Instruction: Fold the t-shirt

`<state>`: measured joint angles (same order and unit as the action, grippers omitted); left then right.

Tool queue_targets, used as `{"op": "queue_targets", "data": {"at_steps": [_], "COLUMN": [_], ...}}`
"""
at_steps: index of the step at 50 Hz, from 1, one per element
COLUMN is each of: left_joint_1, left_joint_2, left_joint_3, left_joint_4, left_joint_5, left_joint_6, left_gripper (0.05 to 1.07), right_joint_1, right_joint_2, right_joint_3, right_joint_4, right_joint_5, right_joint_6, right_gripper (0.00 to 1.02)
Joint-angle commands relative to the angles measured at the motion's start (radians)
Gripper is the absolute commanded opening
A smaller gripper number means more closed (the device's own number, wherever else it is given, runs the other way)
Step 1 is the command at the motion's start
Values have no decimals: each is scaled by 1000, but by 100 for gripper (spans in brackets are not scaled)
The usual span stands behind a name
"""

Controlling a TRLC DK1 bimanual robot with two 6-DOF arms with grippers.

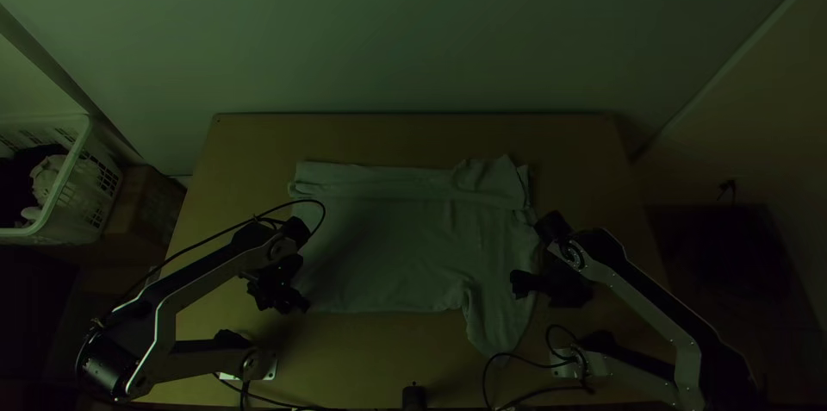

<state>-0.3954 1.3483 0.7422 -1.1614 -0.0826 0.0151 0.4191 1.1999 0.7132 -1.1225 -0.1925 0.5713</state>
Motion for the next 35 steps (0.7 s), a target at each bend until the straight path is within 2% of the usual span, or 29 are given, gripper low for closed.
{"op": "queue_targets", "data": {"at_steps": [1,6,13,15,18,19,35], "left_joint_1": [-10,-11,-10,-8,-7,-7,4], "left_joint_2": [18,12,14,14,15,15,9], "left_joint_3": [5,11,29,34,40,45,68], "left_joint_4": [20,23,28,28,28,28,12], "left_joint_5": [-3,-8,-8,-8,-8,-8,-8], "left_joint_6": [-27,-26,-29,-27,-30,-32,-29], "left_gripper": [8,8,8,8,8,8,8], "right_joint_1": [17,37,46,55,63,66,61], "right_joint_2": [35,52,81,84,73,67,116], "right_joint_3": [-1,-8,-21,-23,-34,-43,-73], "right_joint_4": [4,7,30,47,90,105,136], "right_joint_5": [-8,-7,-7,-5,11,15,16], "right_joint_6": [-7,-8,-8,-8,-8,-7,-7], "right_gripper": [92,86,84,76,54,52,52]}}
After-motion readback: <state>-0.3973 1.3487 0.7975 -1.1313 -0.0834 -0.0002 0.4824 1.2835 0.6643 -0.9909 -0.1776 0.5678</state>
